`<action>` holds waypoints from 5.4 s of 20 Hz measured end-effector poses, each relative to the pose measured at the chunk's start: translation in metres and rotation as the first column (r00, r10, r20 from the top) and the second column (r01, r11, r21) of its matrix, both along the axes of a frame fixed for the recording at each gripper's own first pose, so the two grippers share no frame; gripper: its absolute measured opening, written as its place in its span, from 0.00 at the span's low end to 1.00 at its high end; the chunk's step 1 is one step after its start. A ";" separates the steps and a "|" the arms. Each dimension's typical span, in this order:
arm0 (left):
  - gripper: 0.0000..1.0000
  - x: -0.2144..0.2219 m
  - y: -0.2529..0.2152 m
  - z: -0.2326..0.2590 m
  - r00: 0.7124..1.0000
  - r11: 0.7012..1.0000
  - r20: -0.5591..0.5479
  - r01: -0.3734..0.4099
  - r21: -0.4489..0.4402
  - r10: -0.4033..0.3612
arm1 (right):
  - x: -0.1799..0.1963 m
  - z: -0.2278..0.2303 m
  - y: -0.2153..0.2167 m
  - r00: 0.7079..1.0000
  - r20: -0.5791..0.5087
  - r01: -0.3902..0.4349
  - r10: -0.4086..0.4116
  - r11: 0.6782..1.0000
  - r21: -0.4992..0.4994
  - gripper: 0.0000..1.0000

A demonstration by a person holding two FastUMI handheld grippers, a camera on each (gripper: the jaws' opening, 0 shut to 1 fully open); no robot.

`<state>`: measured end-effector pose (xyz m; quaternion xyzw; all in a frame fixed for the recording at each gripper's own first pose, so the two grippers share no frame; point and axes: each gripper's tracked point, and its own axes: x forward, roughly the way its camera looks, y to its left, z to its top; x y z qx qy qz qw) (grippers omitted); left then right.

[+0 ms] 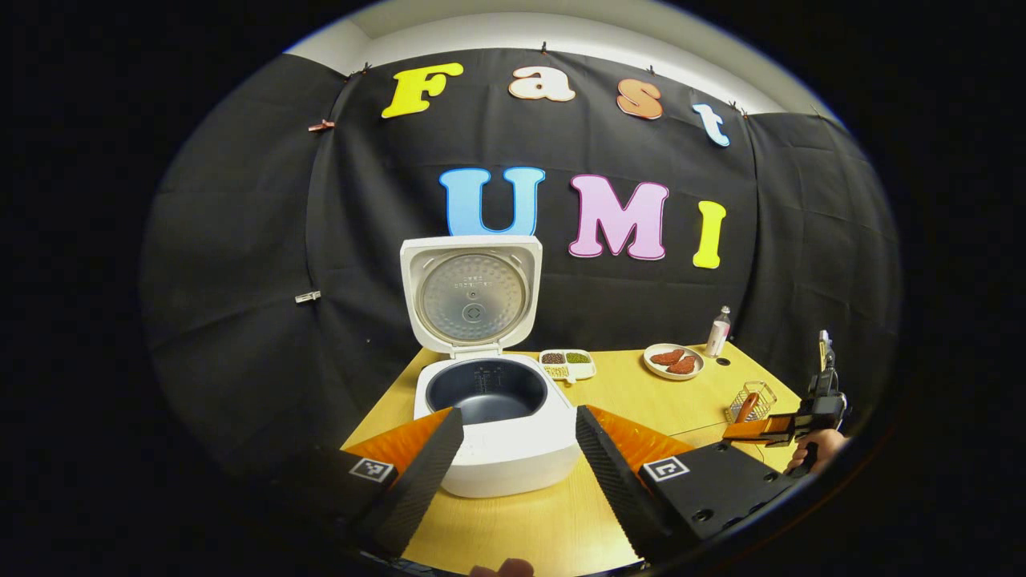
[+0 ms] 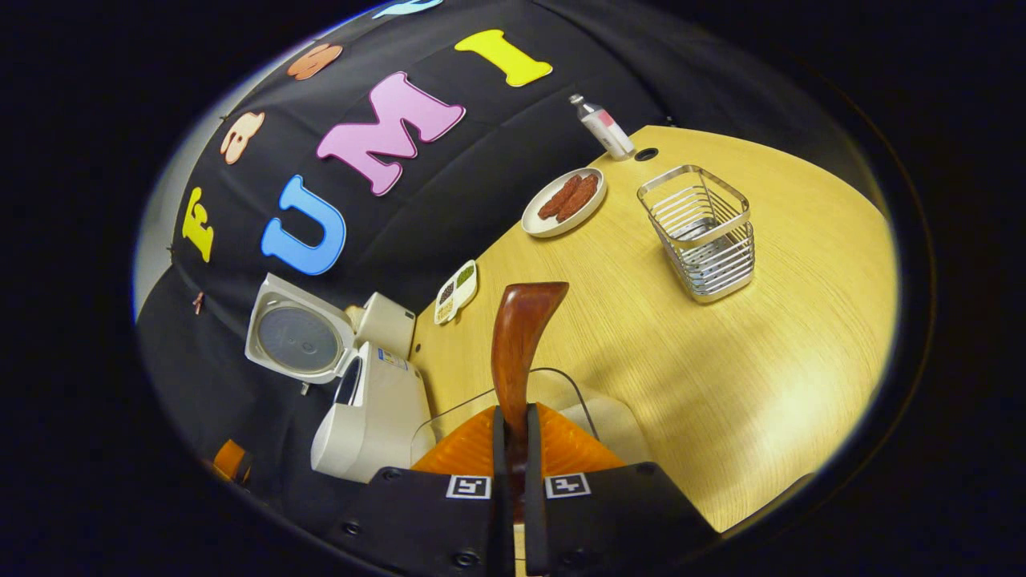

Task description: Close the left gripper, press the button to open the rice cooker; take a wooden spoon from the chopstick holder with the right hand, scoop a spoonful of rice and pour it into the rice cooker, then put the wooden spoon back into the chopstick holder.

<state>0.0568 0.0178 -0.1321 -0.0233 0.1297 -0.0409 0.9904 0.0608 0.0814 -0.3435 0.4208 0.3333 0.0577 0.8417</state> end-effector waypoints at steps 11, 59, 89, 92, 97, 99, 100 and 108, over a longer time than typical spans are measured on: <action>0.97 -0.013 0.000 0.000 1.000 1.000 0.006 -0.004 -0.005 0.004 | 0.008 0.051 -0.016 0.997 0.029 0.063 -0.066 0.994 0.090 0.10; 0.95 -0.031 0.078 -0.059 0.981 0.977 -0.052 -0.190 -0.102 0.185 | 0.177 0.169 0.336 0.856 0.310 -0.272 0.414 0.870 -0.411 0.10; 0.95 -0.045 0.081 -0.070 0.976 0.971 -0.066 -0.212 -0.114 0.206 | 0.125 0.169 0.404 0.438 0.264 -0.256 0.859 0.401 -0.880 0.10; 0.95 -0.048 0.076 -0.064 0.979 0.972 -0.054 -0.202 -0.118 0.197 | 0.133 0.164 0.390 0.539 0.277 -0.368 0.795 0.518 -0.772 0.10; 0.95 -0.054 0.064 -0.057 0.983 0.977 -0.042 -0.184 -0.109 0.181 | 0.146 0.166 0.359 0.709 0.294 -0.436 0.641 0.726 -0.531 0.10; 0.95 -0.057 0.057 -0.053 0.985 0.980 -0.032 -0.170 -0.102 0.168 | 0.148 0.173 0.346 0.762 0.295 -0.435 0.577 0.792 -0.428 0.10; 0.95 -0.058 0.054 -0.050 0.987 0.982 -0.028 -0.162 -0.098 0.160 | 0.148 0.178 0.338 0.783 0.299 -0.431 0.546 0.822 -0.372 0.10; 0.95 -0.058 0.021 -0.030 0.996 0.994 0.005 -0.092 -0.056 0.092 | 0.142 0.220 0.253 0.917 0.290 -0.302 0.274 0.952 0.054 0.10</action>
